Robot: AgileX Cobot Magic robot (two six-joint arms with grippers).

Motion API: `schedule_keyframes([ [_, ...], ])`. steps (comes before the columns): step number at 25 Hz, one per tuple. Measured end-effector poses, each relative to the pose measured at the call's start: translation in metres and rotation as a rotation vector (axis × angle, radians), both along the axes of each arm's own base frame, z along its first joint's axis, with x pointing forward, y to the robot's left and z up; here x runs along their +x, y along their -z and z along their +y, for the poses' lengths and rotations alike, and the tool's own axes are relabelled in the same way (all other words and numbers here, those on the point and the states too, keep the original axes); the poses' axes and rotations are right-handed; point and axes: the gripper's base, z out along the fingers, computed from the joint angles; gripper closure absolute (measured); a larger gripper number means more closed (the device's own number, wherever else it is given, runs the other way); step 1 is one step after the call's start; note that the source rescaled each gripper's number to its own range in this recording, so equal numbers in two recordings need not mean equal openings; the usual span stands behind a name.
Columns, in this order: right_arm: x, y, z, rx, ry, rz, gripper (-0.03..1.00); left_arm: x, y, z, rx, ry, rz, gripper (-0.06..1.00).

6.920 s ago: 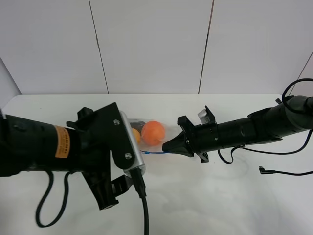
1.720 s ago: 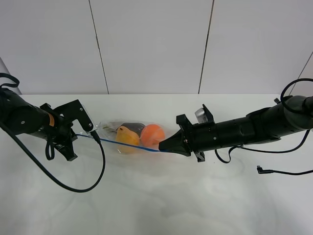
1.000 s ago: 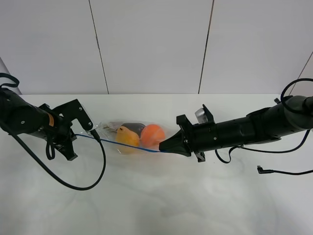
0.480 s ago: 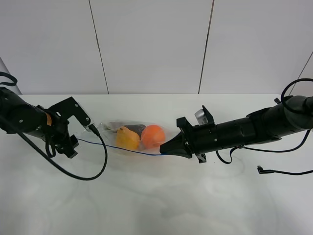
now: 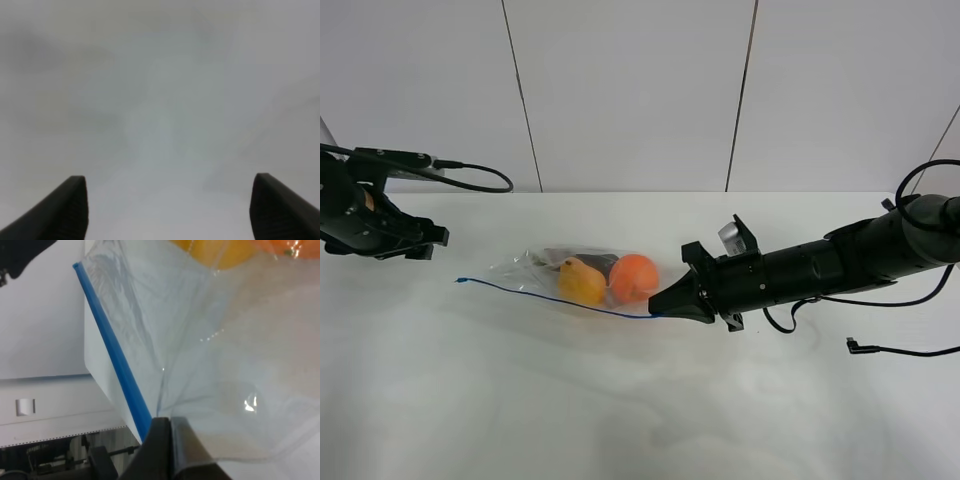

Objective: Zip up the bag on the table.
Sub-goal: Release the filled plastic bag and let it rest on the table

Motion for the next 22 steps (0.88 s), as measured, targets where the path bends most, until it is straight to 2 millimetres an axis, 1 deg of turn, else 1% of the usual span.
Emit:
schedule_keyframes([
  [6, 0.000, 0.002, -0.001, -0.024, -0.005, -0.005, 0.97, -0.008, -0.007, 0.012, 0.017, -0.054, 0.030, 0.21],
  [8, 0.000, 0.002, -0.001, -0.029, -0.010, -0.006, 0.97, -0.011, -0.015, 0.013, 0.021, -0.050, 0.008, 0.21],
  [15, -0.001, 0.003, -0.002, -0.037, -0.011, -0.007, 0.97, -0.028, -0.060, 0.007, -0.054, -0.055, -0.140, 0.21],
  [20, -0.001, 0.003, -0.002, -0.043, -0.013, -0.009, 0.97, -0.048, -0.091, -0.001, -0.085, 0.050, -0.218, 0.21],
  [22, -0.001, 0.004, -0.002, -0.047, -0.017, -0.010, 0.97, -0.061, -0.104, -0.004, -0.093, 0.088, -0.263, 0.21],
])
